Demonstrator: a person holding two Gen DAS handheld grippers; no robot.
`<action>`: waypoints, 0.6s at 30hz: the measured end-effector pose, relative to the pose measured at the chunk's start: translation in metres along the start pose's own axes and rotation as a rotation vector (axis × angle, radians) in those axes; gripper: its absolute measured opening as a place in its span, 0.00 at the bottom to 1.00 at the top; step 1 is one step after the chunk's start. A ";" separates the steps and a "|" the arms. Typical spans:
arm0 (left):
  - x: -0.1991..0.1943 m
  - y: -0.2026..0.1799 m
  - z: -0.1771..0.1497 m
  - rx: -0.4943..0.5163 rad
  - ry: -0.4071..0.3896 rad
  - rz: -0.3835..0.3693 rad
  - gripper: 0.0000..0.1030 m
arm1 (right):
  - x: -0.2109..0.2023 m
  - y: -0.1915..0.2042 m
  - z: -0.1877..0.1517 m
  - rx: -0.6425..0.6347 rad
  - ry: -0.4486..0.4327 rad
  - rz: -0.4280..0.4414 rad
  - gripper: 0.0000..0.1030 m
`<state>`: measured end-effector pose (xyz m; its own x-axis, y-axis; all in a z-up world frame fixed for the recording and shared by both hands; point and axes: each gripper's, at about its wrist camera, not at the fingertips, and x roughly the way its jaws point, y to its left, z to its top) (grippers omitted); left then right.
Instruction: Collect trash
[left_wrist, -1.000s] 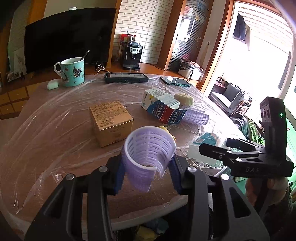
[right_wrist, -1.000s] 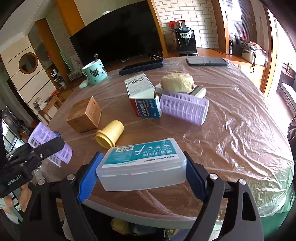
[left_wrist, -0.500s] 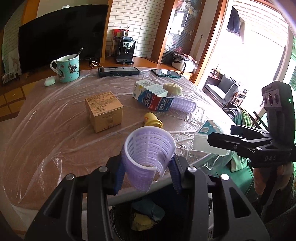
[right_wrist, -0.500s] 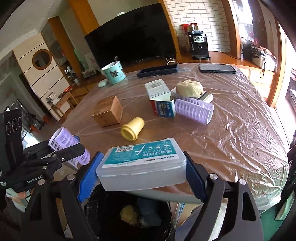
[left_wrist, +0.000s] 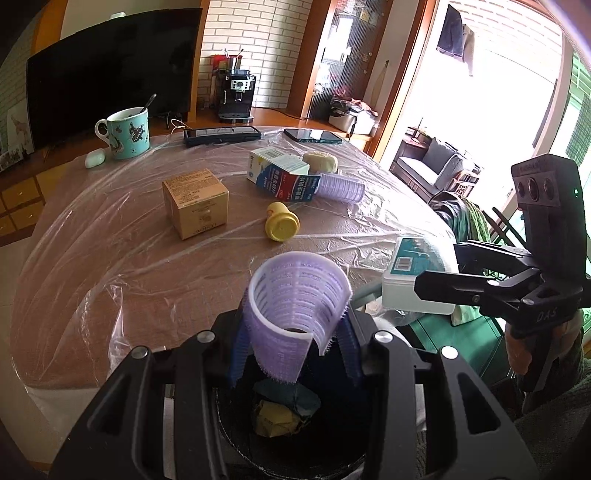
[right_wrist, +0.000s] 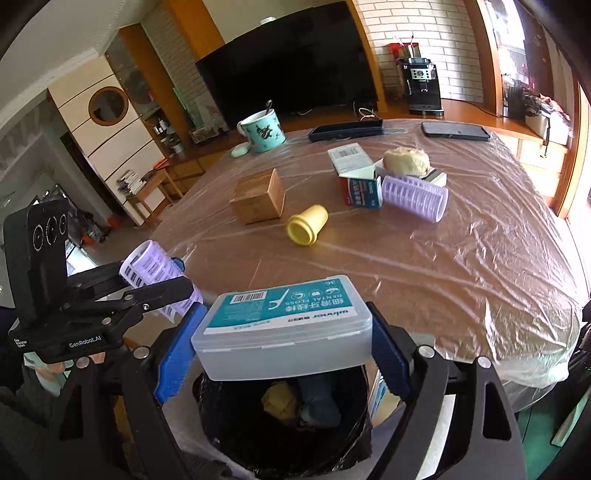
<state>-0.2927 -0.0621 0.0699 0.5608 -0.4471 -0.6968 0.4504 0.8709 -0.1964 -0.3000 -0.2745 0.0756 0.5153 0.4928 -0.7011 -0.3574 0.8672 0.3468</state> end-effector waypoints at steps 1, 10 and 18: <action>0.000 0.000 -0.001 -0.001 0.003 -0.001 0.42 | 0.000 0.000 -0.001 -0.001 0.005 0.002 0.80; 0.001 -0.008 -0.015 0.022 0.048 -0.002 0.42 | 0.002 0.008 -0.017 -0.023 0.052 0.013 0.80; 0.008 -0.013 -0.028 0.042 0.089 -0.001 0.42 | 0.009 0.010 -0.027 -0.033 0.082 0.004 0.80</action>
<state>-0.3135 -0.0715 0.0479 0.4976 -0.4261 -0.7555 0.4807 0.8605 -0.1688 -0.3200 -0.2633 0.0560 0.4492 0.4873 -0.7488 -0.3857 0.8618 0.3295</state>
